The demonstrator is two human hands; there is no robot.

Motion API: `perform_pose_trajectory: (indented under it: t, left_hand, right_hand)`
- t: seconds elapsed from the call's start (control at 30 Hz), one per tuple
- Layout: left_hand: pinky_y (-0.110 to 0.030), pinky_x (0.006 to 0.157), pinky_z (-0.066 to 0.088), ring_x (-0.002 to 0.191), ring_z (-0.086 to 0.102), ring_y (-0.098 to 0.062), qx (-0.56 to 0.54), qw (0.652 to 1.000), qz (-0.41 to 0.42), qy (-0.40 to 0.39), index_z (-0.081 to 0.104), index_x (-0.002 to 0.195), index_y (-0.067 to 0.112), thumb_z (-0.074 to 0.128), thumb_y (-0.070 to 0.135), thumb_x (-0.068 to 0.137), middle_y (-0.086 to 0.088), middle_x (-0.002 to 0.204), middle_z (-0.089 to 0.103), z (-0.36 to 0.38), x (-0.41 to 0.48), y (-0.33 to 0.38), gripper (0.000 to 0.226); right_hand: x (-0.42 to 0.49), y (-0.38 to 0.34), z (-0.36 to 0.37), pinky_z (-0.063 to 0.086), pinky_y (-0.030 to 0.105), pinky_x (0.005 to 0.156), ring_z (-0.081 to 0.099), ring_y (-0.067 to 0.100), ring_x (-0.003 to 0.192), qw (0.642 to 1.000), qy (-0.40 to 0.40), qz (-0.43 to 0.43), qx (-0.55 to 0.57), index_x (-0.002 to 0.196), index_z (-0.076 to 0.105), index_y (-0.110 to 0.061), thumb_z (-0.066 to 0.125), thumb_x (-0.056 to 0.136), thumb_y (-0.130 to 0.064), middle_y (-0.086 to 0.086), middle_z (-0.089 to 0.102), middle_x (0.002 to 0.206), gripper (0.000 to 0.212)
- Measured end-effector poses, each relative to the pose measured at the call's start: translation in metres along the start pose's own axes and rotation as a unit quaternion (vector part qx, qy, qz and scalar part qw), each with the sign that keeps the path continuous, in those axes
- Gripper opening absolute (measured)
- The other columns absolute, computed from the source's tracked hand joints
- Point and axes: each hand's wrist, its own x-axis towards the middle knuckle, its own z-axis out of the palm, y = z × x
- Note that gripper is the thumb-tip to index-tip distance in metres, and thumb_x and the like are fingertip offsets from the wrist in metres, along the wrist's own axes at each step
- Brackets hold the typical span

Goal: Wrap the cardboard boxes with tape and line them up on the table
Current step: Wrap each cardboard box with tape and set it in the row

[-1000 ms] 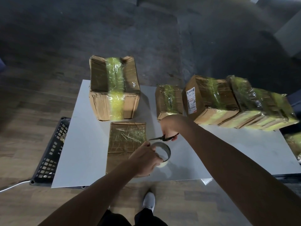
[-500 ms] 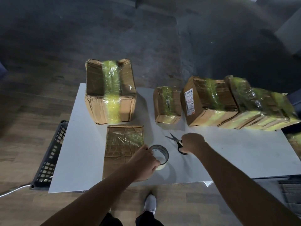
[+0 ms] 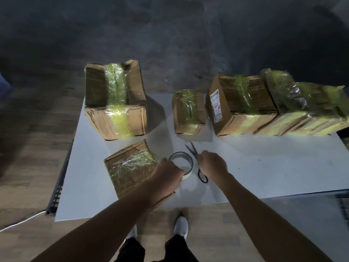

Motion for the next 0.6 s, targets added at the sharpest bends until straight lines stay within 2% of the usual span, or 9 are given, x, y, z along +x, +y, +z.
perform_pose_trajectory:
  t: [0.07,0.13,0.23,0.3,0.37,0.5,0.6]
  left_hand:
    - [-0.035,0.081,0.037,0.093,0.065,-0.027,-0.002,1.0,-0.003,-0.003,0.067,0.102,0.016,0.046,0.023,0.096,-0.008,0.096,0.073,0.0,0.001,0.002,0.023]
    - [-0.035,0.083,0.038,0.094,0.064,-0.027,-0.005,1.0,-0.002,-0.002,0.067,0.106,0.017,0.045,0.025,0.097,-0.007,0.099,0.073,0.0,0.002,0.005,0.025]
    - [-0.035,0.084,0.039,0.104,0.059,-0.023,-0.054,0.998,0.004,0.045,0.064,0.118,0.021,0.044,0.029,0.099,-0.001,0.112,0.07,-0.003,-0.003,0.006,0.029]
    - [-0.037,0.081,0.042,0.104,0.058,-0.023,-0.121,0.985,0.01,0.123,0.065,0.119,0.02,0.05,0.028,0.097,0.004,0.117,0.068,-0.005,-0.013,0.002,0.028]
    - [-0.037,0.074,0.048,0.095,0.061,-0.023,-0.147,0.969,-0.004,0.199,0.069,0.113,0.017,0.061,0.021,0.09,0.001,0.109,0.07,-0.008,-0.024,-0.008,0.024]
    - [-0.042,0.078,0.051,0.098,0.061,-0.028,-0.175,0.943,-0.111,0.259,0.069,0.11,0.012,0.073,0.011,0.08,-0.006,0.105,0.068,-0.011,-0.042,-0.039,0.03]
    - [-0.044,0.084,0.051,0.107,0.057,-0.029,-0.19,0.927,-0.193,0.26,0.065,0.114,0.01,0.068,0.011,0.085,-0.01,0.113,0.064,-0.01,-0.054,-0.06,0.029]
  right_hand:
    - [-0.001,-0.006,-0.003,0.036,0.026,0.054,0.059,0.021,0.065,0.994,-0.016,0.014,0.109,0.066,0.052,-0.015,0.041,0.098,-0.052,0.003,0.06,0.065,0.05]
    - [-0.003,-0.011,-0.002,0.034,0.025,0.051,0.056,0.018,0.057,0.994,-0.043,-0.004,0.103,0.059,0.05,-0.017,0.053,0.092,-0.051,-0.001,0.052,0.054,0.048]
    - [-0.002,-0.012,0.002,0.042,0.025,0.061,0.064,0.024,0.074,0.995,-0.058,0.015,0.085,0.083,0.063,-0.009,0.064,0.086,-0.033,0.003,0.061,0.071,0.024]
    - [0.001,-0.013,0.004,0.049,0.028,0.066,0.066,0.028,0.084,0.994,-0.051,0.045,0.091,0.098,0.065,-0.005,0.064,0.085,-0.027,0.011,0.068,0.088,0.026]
    - [0.004,-0.014,0.006,0.053,0.032,0.074,0.066,0.03,0.092,0.993,-0.046,0.059,0.093,0.106,0.065,-0.004,0.064,0.086,-0.027,0.014,0.069,0.1,0.03]
    - [0.007,-0.02,0.012,0.052,0.033,0.079,0.065,0.03,0.099,0.996,-0.05,0.05,0.053,0.112,0.063,-0.003,0.06,0.094,-0.034,0.015,0.069,0.107,0.036]
    - [0.003,-0.032,0.008,0.052,0.035,0.079,0.064,0.03,0.098,0.998,-0.013,0.053,0.009,0.112,0.062,-0.004,0.041,0.101,-0.041,0.014,0.067,0.107,0.045]
